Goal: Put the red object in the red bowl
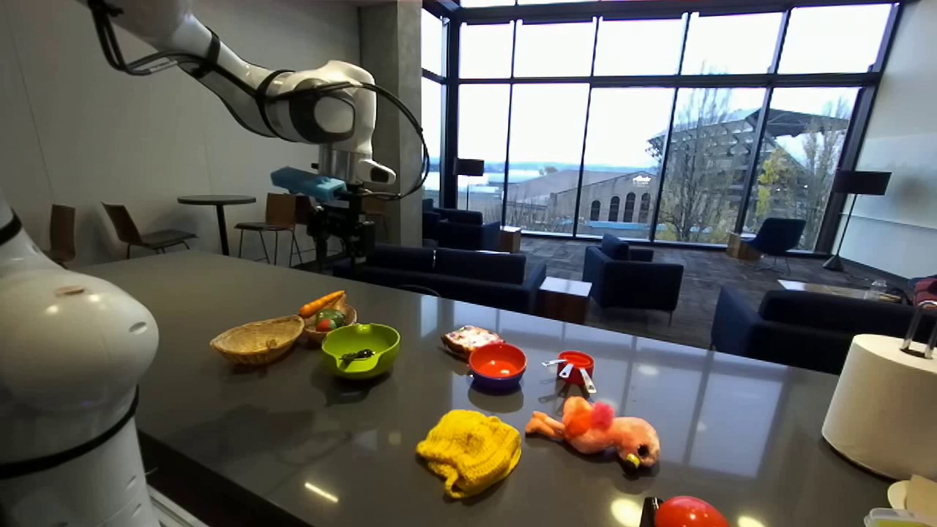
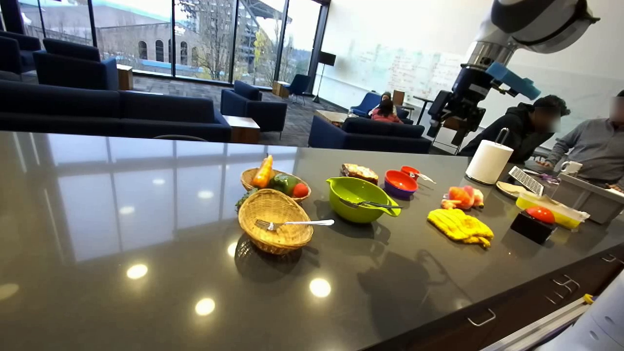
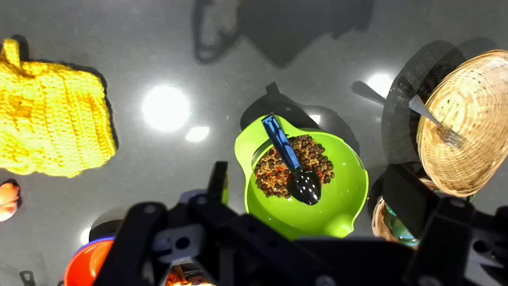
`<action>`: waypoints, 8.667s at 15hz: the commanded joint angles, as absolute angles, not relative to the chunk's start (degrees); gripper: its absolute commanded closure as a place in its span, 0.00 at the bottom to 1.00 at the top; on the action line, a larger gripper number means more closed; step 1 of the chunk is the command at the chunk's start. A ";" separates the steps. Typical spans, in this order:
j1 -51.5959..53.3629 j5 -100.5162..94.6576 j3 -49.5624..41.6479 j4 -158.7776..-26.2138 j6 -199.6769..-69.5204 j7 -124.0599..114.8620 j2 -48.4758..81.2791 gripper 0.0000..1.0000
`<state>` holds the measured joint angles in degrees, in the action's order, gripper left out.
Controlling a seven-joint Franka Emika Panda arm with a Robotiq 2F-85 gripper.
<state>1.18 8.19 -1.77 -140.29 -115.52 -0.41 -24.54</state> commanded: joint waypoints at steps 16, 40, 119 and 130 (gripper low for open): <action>4.62 8.32 3.75 -122.18 -125.58 4.46 5.44 0.00; 4.41 7.97 8.43 -76.48 -108.99 12.95 43.06 0.00; 12.46 -5.99 11.58 -83.43 -112.72 23.14 39.07 0.74; 7.94 -6.14 7.68 -90.47 -119.17 20.00 28.48 0.74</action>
